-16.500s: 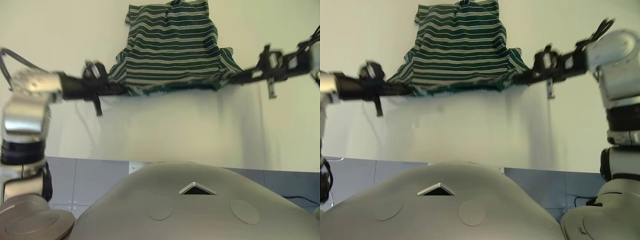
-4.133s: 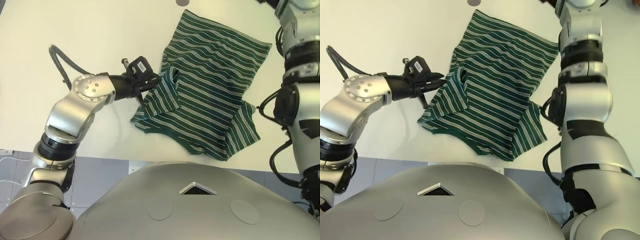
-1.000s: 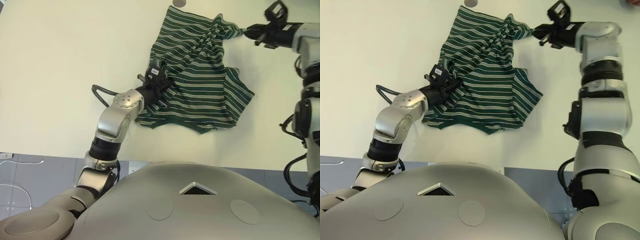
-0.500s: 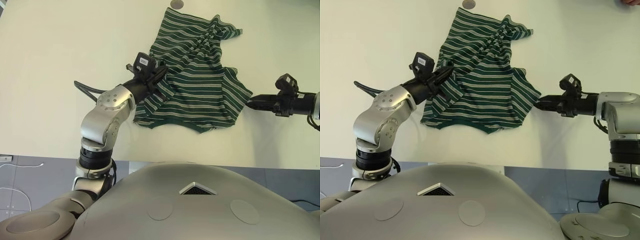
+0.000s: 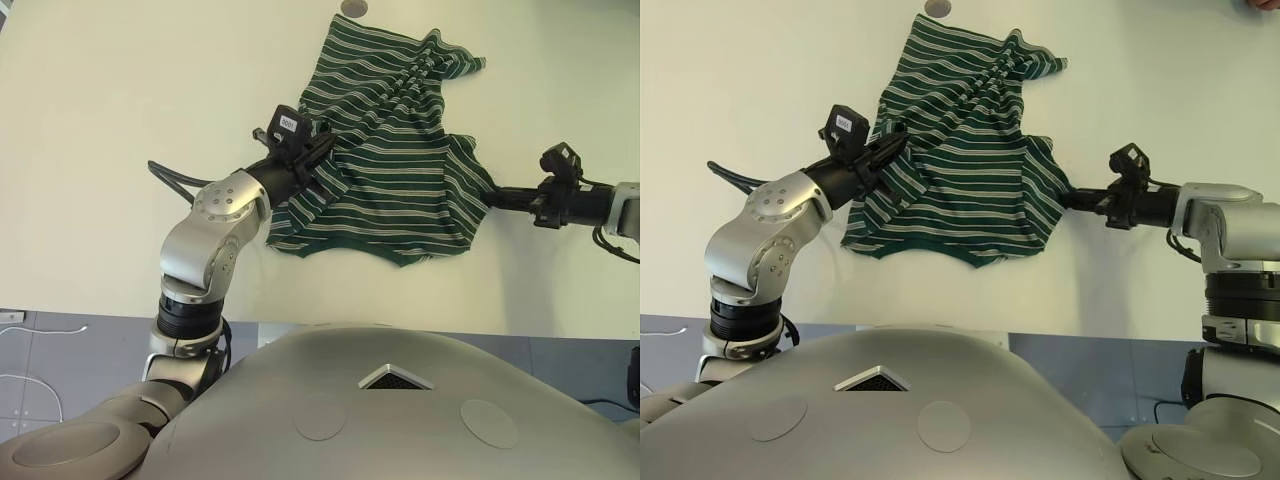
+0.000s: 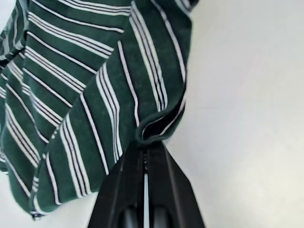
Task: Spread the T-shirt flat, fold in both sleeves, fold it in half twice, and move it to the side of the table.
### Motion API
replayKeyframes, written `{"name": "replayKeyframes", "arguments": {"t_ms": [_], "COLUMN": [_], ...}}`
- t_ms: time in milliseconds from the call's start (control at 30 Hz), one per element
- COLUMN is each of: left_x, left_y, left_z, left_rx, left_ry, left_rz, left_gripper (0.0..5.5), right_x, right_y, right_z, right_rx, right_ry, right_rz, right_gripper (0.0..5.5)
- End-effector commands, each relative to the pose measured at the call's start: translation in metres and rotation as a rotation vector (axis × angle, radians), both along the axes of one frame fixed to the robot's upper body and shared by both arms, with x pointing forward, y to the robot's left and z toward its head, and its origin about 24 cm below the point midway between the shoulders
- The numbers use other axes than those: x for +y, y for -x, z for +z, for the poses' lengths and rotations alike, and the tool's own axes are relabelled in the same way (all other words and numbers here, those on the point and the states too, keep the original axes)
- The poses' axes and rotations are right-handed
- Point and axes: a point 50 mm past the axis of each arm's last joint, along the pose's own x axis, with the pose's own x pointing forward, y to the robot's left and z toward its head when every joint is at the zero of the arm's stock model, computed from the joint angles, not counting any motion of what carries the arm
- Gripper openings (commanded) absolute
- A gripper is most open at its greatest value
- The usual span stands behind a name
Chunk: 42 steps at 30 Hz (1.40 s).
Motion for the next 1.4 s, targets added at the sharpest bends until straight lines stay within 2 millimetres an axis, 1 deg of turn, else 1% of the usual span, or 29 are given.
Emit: {"name": "replayKeyframes", "arguments": {"t_ms": [33, 133, 200, 267, 333, 367, 433, 467, 533, 600, 667, 733, 800, 867, 900, 933, 967, 1000, 1033, 1067, 1100, 1133, 1200, 1233, 1267, 1300, 1333, 1400], "left_x": [0.006, 0.009, 0.009, 0.009, 0.009, 0.009, 0.010, 0.010, 0.008, 0.007, 0.006, 0.006, 0.006, 0.008, 0.010, 0.011, 0.014, 0.017, 0.021, 0.027, 0.035, 0.047, 0.066, 0.075, 0.084, 0.090, 0.096, 0.101], "left_y": [0.001, 0.001, 0.002, 0.002, 0.002, 0.002, 0.002, 0.002, 0.002, 0.001, -0.001, -0.002, -0.003, -0.003, -0.002, 0.002, 0.006, 0.013, 0.019, 0.027, 0.035, 0.041, 0.047, 0.046, 0.046, 0.046, 0.048, 0.049], "left_z": [-0.002, -0.003, -0.004, -0.005, -0.005, -0.006, -0.006, -0.007, -0.008, -0.007, -0.007, -0.007, -0.005, -0.005, -0.006, -0.008, -0.009, -0.010, -0.010, -0.010, -0.011, -0.011, -0.009, -0.008, -0.009, -0.012, -0.017, -0.025], "left_rx": [-0.006, -0.010, -0.011, -0.011, -0.012, -0.012, -0.012, -0.011, -0.009, -0.011, -0.015, -0.021, -0.041, -0.066, -0.083, -0.080, -0.078, -0.096, -0.117, -0.148, -0.181, -0.204, -0.230, -0.235, -0.239, -0.239, -0.244, -0.283], "left_ry": [-0.021, -0.023, -0.022, -0.021, -0.022, -0.023, -0.025, -0.027, -0.029, -0.027, -0.030, -0.036, -0.050, -0.078, -0.102, -0.106, -0.118, -0.153, -0.194, -0.255, -0.331, -0.413, -0.526, -0.568, -0.616, -0.657, -0.699, -0.745], "left_rz": [0.038, 0.063, 0.071, 0.074, 0.073, 0.072, 0.072, 0.071, 0.066, 0.058, 0.053, 0.045, 0.030, 0.017, 0.013, -0.006, -0.028, -0.070, -0.114, -0.180, -0.265, -0.363, -0.519, -0.578, -0.632, -0.684, -0.745, -0.850], "left_gripper": [0.00, 0.00, 0.00, 0.00, 0.00, 0.00, 0.00, 0.00, 0.00, 0.00, 0.00, 0.00, 0.00, 0.00, 0.00, 0.00, 0.20, 0.23, 0.43, 0.60, 0.78, 0.96, 1.36, 1.57, 1.69, 1.92, 1.92, 1.92], "right_x": [-0.035, -0.055, -0.068, -0.071, -0.064, -0.060, -0.049, -0.039, -0.018, 0.000, 0.018, 0.036, 0.047, 0.057, 0.061, 0.062, 0.062, 0.058, 0.053, 0.045, 0.033, 0.022, 0.002, -0.005, -0.008, -0.009, -0.006, 0.005], "right_y": [0.008, 0.014, 0.015, 0.012, 0.005, 0.001, -0.010, -0.014, -0.015, -0.011, -0.007, -0.002, 0.000, 0.000, 0.000, 0.000, 0.000, 0.002, 0.003, 0.002, 0.000, -0.002, 0.001, 0.005, 0.011, 0.016, 0.022, 0.038], "right_z": [0.003, 0.014, 0.015, 0.017, 0.023, 0.028, 0.043, 0.053, 0.066, 0.070, 0.065, 0.054, 0.041, 0.034, 0.036, 0.040, 0.046, 0.055, 0.064, 0.071, 0.074, 0.075, 0.069, 0.064, 0.057, 0.051, 0.043, 0.026], "right_rx": [0.070, 0.101, 0.115, 0.105, 0.071, 0.045, -0.022, -0.055, -0.089, -0.096, -0.101, -0.101, -0.109, -0.129, -0.149, -0.174, -0.196, -0.221, -0.242, -0.284, -0.335, -0.377, -0.416, -0.433, -0.466, -0.505, -0.565, -0.692], "right_ry": [0.105, 0.147, 0.189, 0.199, 0.182, 0.187, 0.185, 0.178, 0.162, 0.142, 0.123, 0.128, 0.151, 0.144, 0.131, 0.113, 0.095, 0.085, 0.091, 0.157, 0.260, 0.362, 0.489, 0.519, 0.525, 0.521, 0.498, 0.427], "right_rz": [-0.029, -0.001, 0.005, 0.020, 0.061, 0.086, 0.149, 0.208, 0.333, 0.426, 0.494, 0.552, 0.555, 0.543, 0.549, 0.554, 0.562, 0.592, 0.630, 0.694, 0.774, 0.850, 0.989, 1.057, 1.119, 1.165, 1.192, 1.204], "right_gripper": [0.05, 0.05, 0.05, 0.05, 0.05, 0.05, 0.05, 0.05, 0.05, 0.05, 0.05, 0.05, 0.05, 0.42, 0.65, 0.78, 0.94, 1.04, 1.24, 1.42, 1.60, 1.81, 2.24, 2.46, 2.50, 2.50, 2.50, 2.50]}}
